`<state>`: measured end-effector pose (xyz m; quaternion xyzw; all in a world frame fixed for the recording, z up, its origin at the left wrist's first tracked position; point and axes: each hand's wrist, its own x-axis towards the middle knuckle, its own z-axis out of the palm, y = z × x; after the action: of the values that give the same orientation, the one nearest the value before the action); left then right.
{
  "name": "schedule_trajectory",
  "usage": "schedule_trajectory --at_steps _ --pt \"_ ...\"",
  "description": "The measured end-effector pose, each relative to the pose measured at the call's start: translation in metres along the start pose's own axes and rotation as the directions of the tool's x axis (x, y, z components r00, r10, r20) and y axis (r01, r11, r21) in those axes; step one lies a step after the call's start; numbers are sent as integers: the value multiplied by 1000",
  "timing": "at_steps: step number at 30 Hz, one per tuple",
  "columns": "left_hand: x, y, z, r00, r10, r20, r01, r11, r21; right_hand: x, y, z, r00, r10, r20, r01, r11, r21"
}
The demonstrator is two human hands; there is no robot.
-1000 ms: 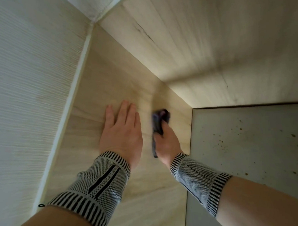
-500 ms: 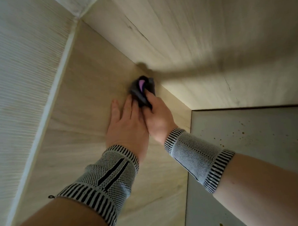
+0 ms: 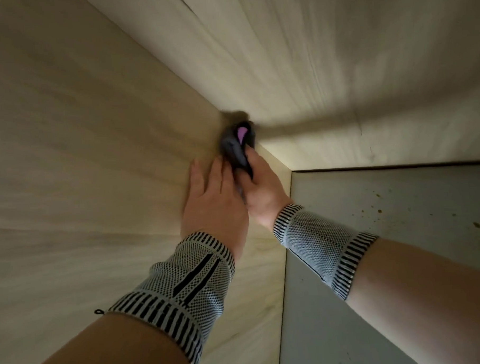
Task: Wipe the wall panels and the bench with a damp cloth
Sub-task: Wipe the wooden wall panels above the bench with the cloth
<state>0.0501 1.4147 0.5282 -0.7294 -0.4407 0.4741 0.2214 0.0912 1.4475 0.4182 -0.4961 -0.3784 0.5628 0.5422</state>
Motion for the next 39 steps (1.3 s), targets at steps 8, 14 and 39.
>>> schedule_trajectory --at_steps 8,14,39 --pt "35 33 20 998 69 15 -69 998 -16 29 89 -20 958 286 -17 -286 952 -108" --pt "47 45 29 994 106 31 -106 994 -4 43 149 -41 868 494 -58 -480 801 -358" --pt "-58 -40 -18 999 -39 0 39 999 -14 -80 15 29 978 207 11 -207 978 1"
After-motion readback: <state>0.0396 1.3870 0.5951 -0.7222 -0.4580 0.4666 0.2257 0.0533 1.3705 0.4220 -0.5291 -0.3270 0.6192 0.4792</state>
